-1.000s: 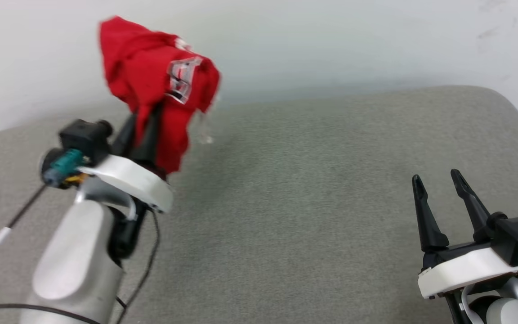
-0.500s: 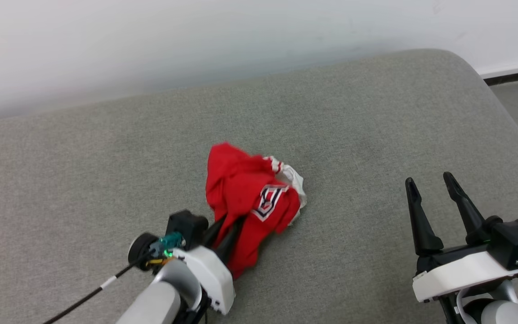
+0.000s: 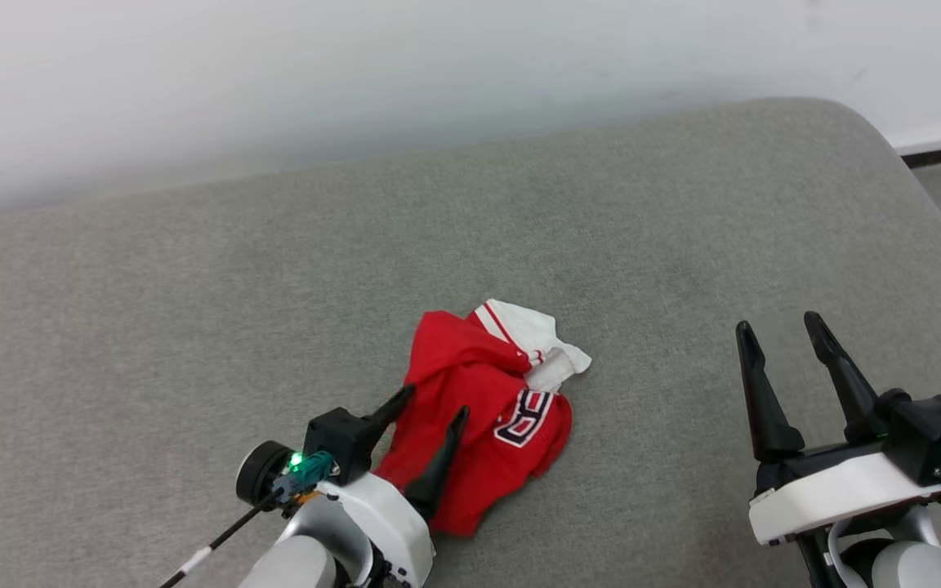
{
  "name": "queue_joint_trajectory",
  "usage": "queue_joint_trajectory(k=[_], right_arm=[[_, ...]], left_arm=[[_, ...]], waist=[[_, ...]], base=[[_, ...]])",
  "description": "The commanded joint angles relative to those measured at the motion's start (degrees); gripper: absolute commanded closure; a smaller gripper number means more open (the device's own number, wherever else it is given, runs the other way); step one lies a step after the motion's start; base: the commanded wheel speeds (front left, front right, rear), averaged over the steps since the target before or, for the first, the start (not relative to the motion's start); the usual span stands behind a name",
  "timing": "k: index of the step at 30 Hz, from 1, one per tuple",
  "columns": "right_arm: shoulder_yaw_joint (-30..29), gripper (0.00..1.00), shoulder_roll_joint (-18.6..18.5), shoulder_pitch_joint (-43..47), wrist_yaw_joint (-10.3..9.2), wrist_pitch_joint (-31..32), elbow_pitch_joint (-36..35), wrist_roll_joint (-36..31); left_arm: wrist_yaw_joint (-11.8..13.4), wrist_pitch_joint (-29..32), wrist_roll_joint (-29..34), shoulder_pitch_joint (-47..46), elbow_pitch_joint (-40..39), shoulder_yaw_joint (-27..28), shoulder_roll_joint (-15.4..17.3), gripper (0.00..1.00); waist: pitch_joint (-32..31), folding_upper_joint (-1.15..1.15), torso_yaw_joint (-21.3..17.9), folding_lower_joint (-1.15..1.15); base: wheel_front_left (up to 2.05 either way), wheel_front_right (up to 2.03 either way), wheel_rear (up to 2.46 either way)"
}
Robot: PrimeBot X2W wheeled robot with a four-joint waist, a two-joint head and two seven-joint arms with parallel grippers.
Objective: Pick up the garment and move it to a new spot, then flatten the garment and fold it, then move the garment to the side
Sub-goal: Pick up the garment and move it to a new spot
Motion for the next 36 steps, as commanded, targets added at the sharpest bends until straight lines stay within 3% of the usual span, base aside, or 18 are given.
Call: queue_joint_trajectory(k=[1,9,15,19,24,36], right_arm=[[-0.16,0.00,0.07,0.04,-0.02,0.10,0.05,-0.27],[-0.81,0.00,0.06,1.16,-0.02,1.28,-0.73,-1.01],[-1.22,0.00,0.06,2.18,-0.02,2.02,-1.19,-1.05],[-1.39,0.00,0.06,2.82,-0.02,2.56,-1.35,-1.03],[-1.06,0.00,0.06,3.81,-0.02,3.13,-1.21,-0.85],[-0.42,0.00,0.06,5.84,-0.02,4.42,-1.58,-0.53]], left_arm=[[0.53,-1.04,0.07,0.19,-0.80,0.41,-0.21,0.00],[5.56,-5.70,0.57,2.31,-7.83,5.49,-0.38,0.00],[9.96,-6.43,1.44,5.21,-13.10,12.95,0.39,0.00],[11.62,-6.40,2.75,8.61,-16.15,17.77,1.62,0.00],[12.34,-6.36,3.72,13.24,-18.28,21.02,3.12,0.00],[13.00,-5.19,3.89,18.55,-19.80,20.25,4.03,0.00]], waist=[[-1.10,0.00,0.96,0.00],[-3.45,0.00,4.30,0.00],[-4.01,0.00,6.26,0.00],[-4.44,0.00,7.16,0.00],[-5.63,0.00,7.31,0.00],[-7.44,0.00,6.49,0.00]], base=[[0.00,0.00,0.00],[0.00,0.00,0.00],[0.00,0.00,0.00],[0.00,0.00,0.00],[0.00,0.00,0.00],[0.00,0.00,0.00]])
